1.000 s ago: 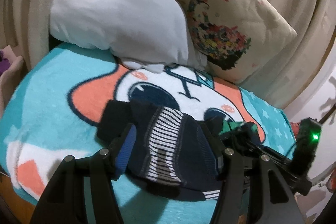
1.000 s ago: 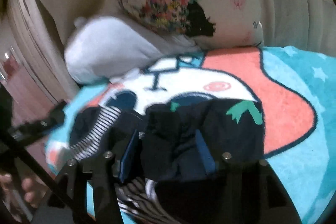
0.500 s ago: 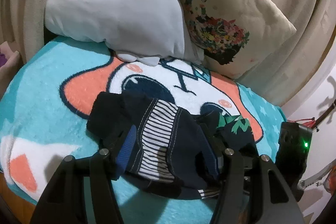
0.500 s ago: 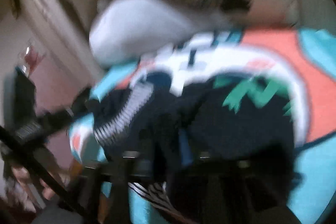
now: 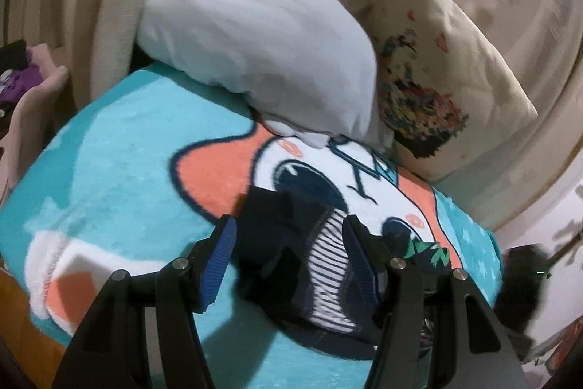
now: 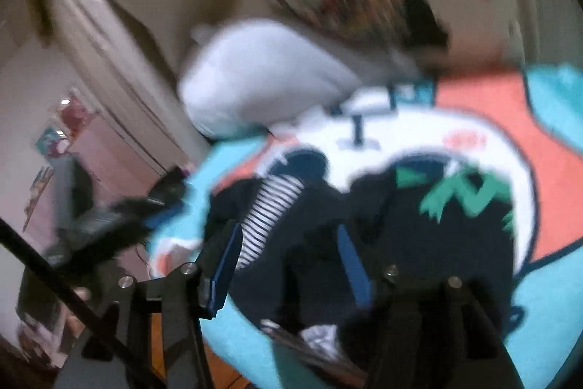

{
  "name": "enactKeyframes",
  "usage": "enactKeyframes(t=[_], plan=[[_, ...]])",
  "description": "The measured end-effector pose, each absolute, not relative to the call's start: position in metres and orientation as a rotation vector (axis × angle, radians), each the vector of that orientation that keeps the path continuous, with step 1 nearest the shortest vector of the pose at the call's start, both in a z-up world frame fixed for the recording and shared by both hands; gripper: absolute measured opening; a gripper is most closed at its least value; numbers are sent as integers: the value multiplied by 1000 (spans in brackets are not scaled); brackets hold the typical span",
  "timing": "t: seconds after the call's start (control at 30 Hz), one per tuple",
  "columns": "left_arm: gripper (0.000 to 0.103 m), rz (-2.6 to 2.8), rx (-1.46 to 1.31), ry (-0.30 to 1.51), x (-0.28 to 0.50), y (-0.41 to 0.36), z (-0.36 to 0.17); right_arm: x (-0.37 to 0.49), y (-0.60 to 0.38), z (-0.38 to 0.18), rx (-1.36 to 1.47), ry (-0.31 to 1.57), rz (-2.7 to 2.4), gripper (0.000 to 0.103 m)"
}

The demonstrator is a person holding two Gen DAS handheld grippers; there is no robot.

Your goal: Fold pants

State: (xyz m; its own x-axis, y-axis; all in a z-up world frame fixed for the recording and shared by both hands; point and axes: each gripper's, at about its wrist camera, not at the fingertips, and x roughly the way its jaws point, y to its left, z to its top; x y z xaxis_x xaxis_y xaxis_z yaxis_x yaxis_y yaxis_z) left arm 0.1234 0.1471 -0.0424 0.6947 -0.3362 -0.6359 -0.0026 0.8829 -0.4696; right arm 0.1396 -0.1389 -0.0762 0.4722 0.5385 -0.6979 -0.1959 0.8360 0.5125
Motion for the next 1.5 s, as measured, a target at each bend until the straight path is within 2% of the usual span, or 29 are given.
enactKeyframes(t=[0.07, 0.13, 0.43, 0.5, 0.6, 0.73, 0.9, 1.03, 1.1, 1.13, 1.17, 1.2, 1.23, 1.27, 1.33, 1.37, 1.4, 1.5], plan=[[63, -179, -468, 796, 121, 153, -46, 144, -137, -87, 383, 1003, 455, 58], [67, -169, -480, 810, 120, 160, -53, 143, -135, -78, 366, 1019, 456, 61], [70, -216, -539, 881, 119, 152, -81, 150, -119, -30, 273, 975, 533, 71], [71, -216, -549, 880, 115, 149, -83, 166, -99, -27, 260, 1031, 617, 79], [71, -219, -576, 876, 107, 147, -89, 187, -67, -32, 218, 1097, 686, 79], [73, -230, -608, 856, 98, 137, -97, 217, -15, -42, 26, 1200, 715, 81], [91, -227, -615, 800, 93, 126, -96, 247, 45, -76, -179, 1433, 745, 84], [92, -214, -600, 781, 91, 117, -96, 259, 72, -101, -314, 1563, 698, 86], [92, -206, -582, 773, 91, 112, -96, 260, 84, -109, -383, 1604, 675, 91], [91, -195, -563, 768, 91, 109, -96, 259, 89, -111, -422, 1608, 663, 91], [73, -206, -547, 768, 92, 105, -96, 255, 95, -113, -472, 1602, 646, 91], [42, -236, -543, 797, 95, 101, -98, 253, 99, -115, -511, 1590, 633, 90], [30, -269, -540, 842, 100, 96, -102, 248, 101, -115, -556, 1565, 619, 88], [20, -286, -544, 862, 102, 94, -105, 244, 102, -115, -587, 1544, 609, 80], [17, -289, -545, 855, 100, 95, -104, 238, 96, -110, -606, 1489, 592, 66], [16, -300, -546, 852, 98, 95, -101, 237, 89, -105, -585, 1468, 581, 50], [16, -304, -549, 845, 97, 95, -98, 235, 81, -100, -554, 1451, 583, 42], [15, -324, -540, 828, 91, 91, -87, 227, 64, -85, -499, 1379, 600, 36]])
